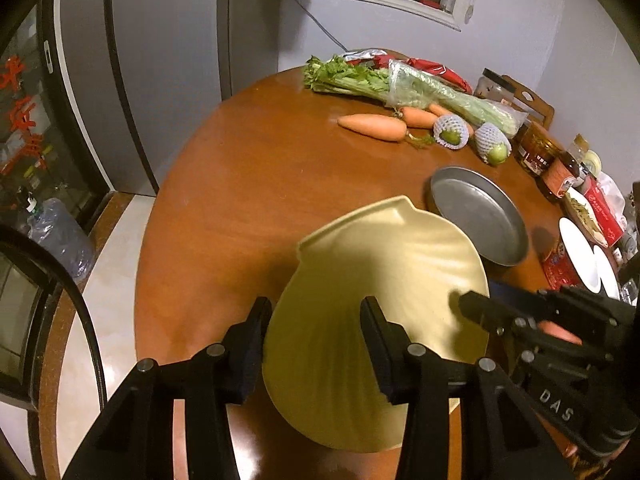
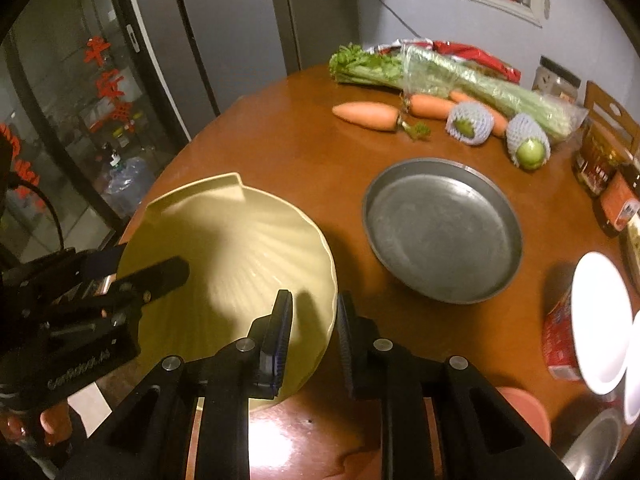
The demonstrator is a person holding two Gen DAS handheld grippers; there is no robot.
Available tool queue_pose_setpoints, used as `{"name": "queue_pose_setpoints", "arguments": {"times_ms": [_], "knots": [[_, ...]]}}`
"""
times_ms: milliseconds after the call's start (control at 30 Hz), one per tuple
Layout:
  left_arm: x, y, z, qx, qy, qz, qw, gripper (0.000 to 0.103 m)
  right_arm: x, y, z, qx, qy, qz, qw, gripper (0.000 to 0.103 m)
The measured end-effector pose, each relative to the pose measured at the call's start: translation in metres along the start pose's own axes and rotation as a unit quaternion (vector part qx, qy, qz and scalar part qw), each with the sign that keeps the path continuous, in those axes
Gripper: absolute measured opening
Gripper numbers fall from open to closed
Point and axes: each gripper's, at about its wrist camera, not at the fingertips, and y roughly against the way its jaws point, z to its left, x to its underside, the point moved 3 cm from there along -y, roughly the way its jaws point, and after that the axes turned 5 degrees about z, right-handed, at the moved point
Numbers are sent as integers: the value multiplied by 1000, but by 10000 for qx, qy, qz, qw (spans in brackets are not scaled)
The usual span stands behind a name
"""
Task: Organize plates and bowls
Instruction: 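Carry the shell plate with the left tool and lower it onto the table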
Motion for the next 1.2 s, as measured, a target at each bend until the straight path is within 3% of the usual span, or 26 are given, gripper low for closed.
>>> {"name": "queue_pose_setpoints", "arguments": {"times_ms": [767,1200], "knots": [[-17,-22,6,-315,-145,23,9994,50,2,-14,-3,-50,-207,135,9997,25],[-13,13,7,-295,-87,-400,9987,57,6,12,-16,117,-369,-211,9990,34]]}}
